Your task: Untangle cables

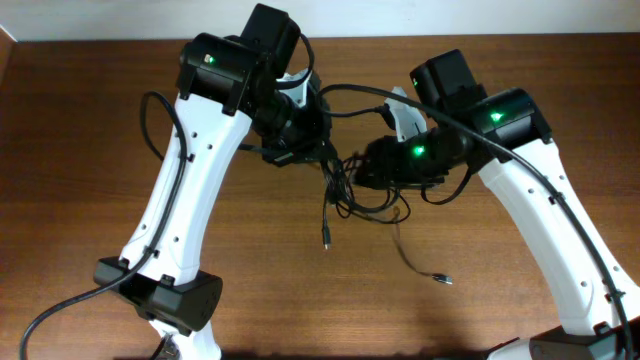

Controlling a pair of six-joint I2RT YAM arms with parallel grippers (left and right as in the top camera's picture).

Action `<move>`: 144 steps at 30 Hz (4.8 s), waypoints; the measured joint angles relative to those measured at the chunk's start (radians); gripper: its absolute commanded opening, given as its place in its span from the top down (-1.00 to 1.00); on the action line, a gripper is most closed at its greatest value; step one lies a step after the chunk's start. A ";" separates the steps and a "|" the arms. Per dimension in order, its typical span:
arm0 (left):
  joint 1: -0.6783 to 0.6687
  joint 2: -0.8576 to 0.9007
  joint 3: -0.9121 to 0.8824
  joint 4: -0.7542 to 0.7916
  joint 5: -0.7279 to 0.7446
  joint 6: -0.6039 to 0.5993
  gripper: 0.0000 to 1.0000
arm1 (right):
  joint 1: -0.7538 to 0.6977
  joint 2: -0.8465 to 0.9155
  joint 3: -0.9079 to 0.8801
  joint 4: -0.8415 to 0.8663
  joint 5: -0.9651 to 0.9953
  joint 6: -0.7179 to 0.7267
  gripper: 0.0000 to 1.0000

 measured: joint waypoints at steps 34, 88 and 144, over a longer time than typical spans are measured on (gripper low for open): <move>0.042 -0.045 -0.072 0.062 0.154 0.306 0.02 | 0.014 -0.001 0.193 0.051 -0.083 0.227 0.92; -0.010 -0.037 -0.540 0.266 -0.611 -0.033 -0.23 | -0.067 0.011 0.154 -0.153 0.382 0.290 -0.46; -0.053 -0.906 -0.706 1.382 0.328 -0.172 1.00 | 0.032 0.081 0.063 0.004 0.188 0.238 -0.69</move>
